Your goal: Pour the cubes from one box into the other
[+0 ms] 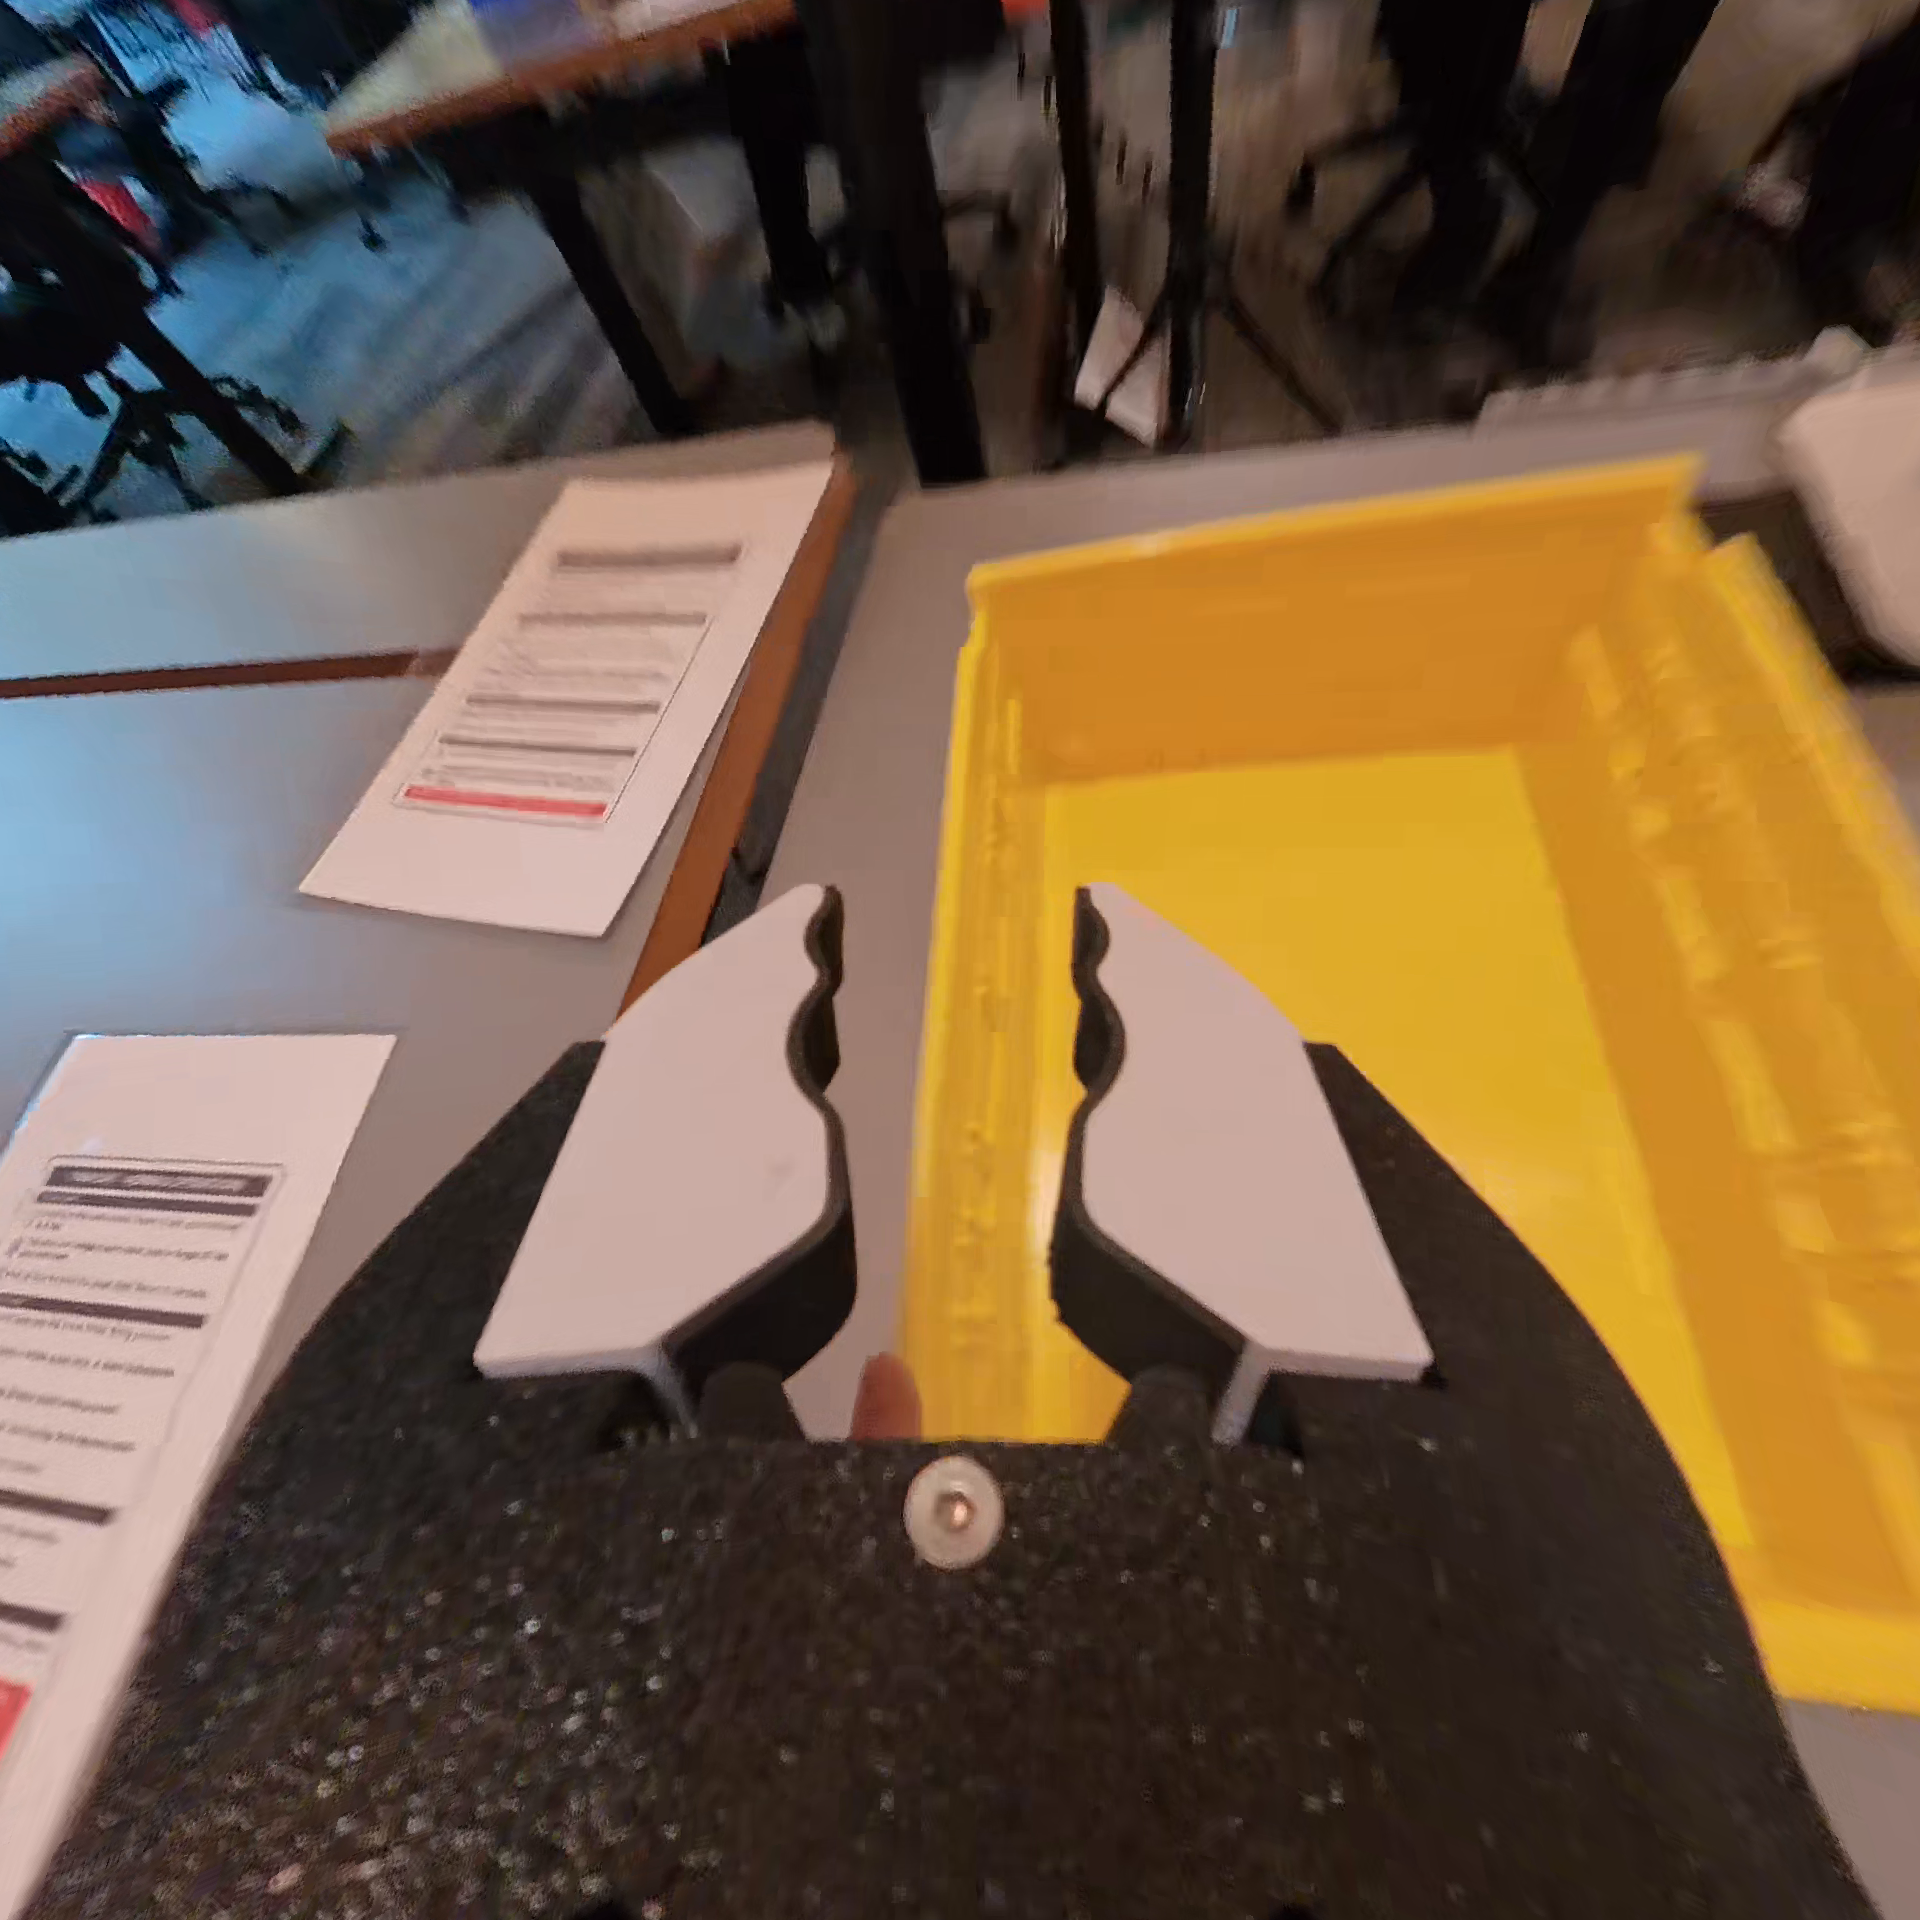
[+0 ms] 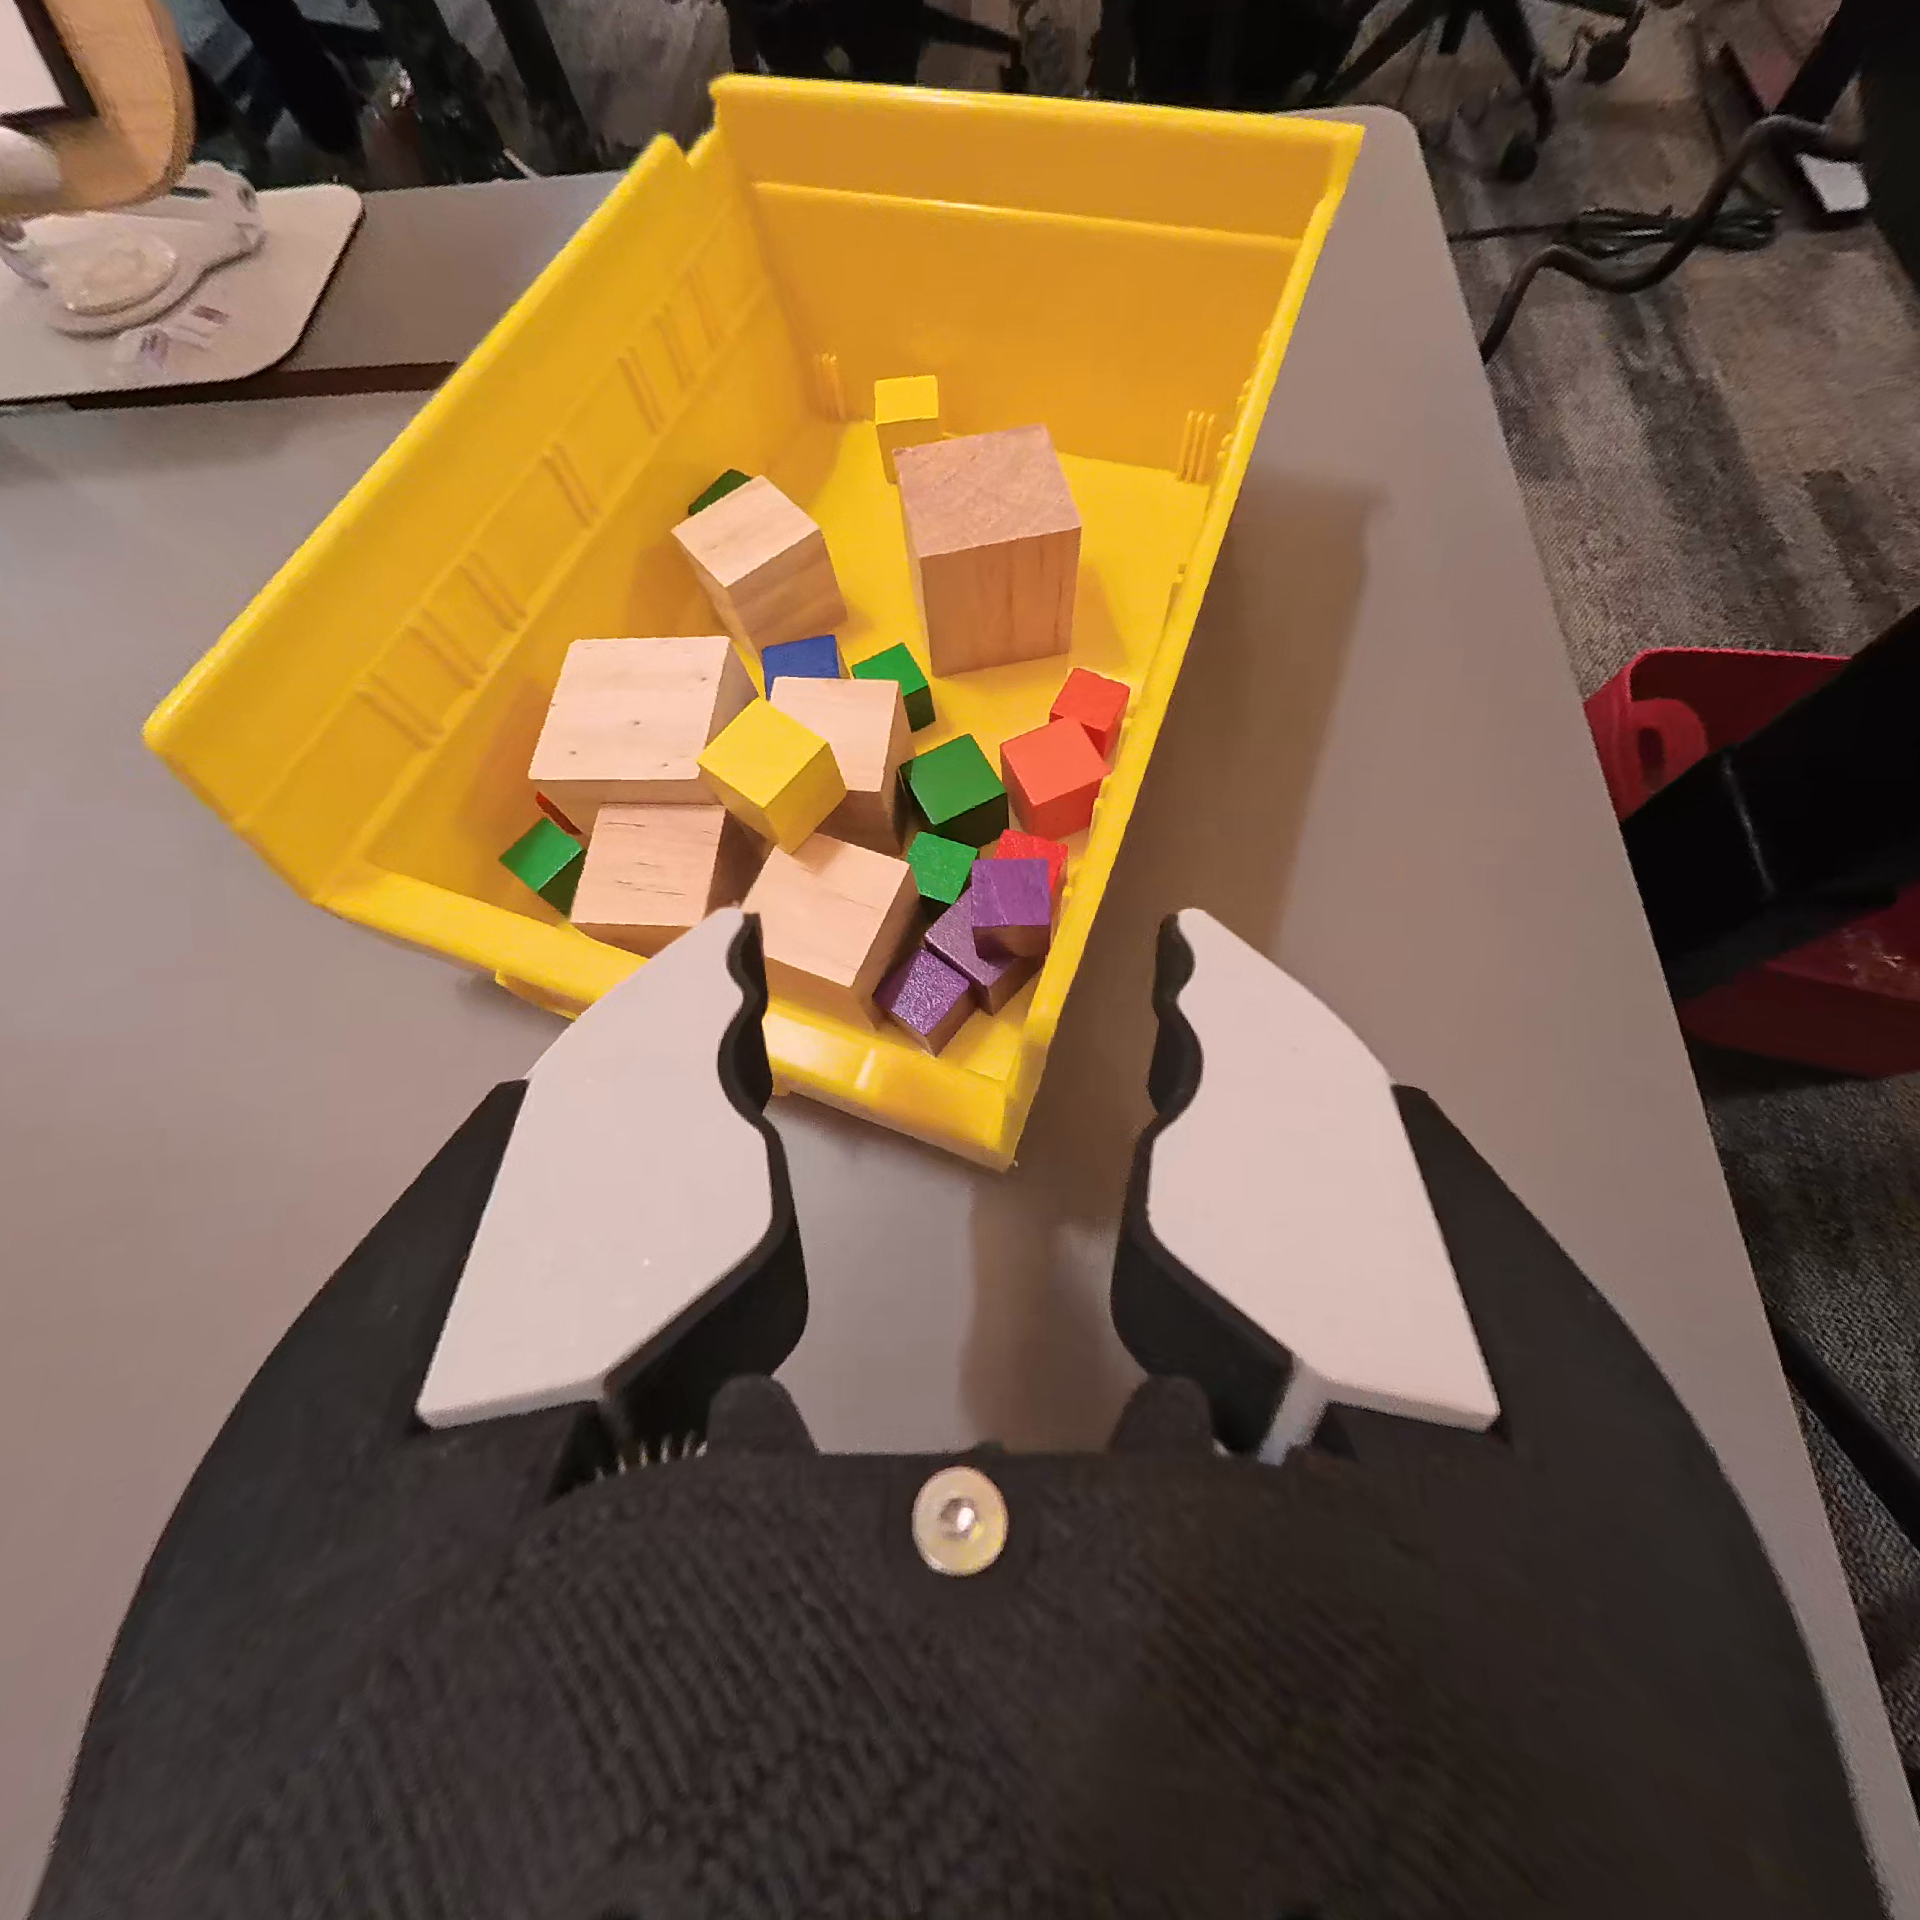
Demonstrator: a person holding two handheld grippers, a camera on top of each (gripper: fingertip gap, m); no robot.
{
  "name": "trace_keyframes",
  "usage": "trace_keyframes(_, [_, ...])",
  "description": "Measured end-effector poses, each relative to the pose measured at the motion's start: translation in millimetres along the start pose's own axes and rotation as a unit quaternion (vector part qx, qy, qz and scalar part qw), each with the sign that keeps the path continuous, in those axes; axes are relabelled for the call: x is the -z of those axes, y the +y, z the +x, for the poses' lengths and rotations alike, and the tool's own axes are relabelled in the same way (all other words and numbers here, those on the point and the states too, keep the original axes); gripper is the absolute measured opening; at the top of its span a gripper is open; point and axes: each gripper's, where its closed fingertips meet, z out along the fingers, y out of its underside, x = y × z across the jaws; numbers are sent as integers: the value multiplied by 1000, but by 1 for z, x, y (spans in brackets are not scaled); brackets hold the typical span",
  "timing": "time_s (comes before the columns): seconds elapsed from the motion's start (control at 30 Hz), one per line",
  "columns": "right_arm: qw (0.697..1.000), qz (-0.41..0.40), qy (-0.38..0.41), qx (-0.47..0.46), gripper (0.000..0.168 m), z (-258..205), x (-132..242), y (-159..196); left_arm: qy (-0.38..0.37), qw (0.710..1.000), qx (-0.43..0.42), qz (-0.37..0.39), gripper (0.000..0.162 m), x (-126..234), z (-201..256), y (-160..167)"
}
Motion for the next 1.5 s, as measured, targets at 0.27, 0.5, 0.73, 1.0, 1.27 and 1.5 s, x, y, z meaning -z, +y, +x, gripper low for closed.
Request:
trace_keyframes(0.27, [996, 77, 33, -37, 83, -18, 18, -4, 297, 948, 2, 114, 71, 108, 278, -59])
trace_keyframes(0.5, [996, 77, 27, -34, 83, -24, 23, 8, 386, 910, -70, 131, 67, 155, 453, -52])
trace_keyframes(0.73, [990, 108, 70, -50, 77, 25, -1, -7, 343, 934, -9, 101, 66, 143, 416, -20])
trace_keyframes(1.0, [999, 9, 50, 9, 7, 23, -46, 10, 218, 973, -10, 79, 66, 151, 278, 28])
trace_keyframes(1.27, [998, -1, -24, 51, 6, -79, -33, 30, 18, 998, 8, 64, 73, 121, 100, 46])
trace_keyframes(1.5, [995, 6, -76, 66, 7, -196, -20, 50, 8, 999, -8, -31, 74, 44, 1, 72])
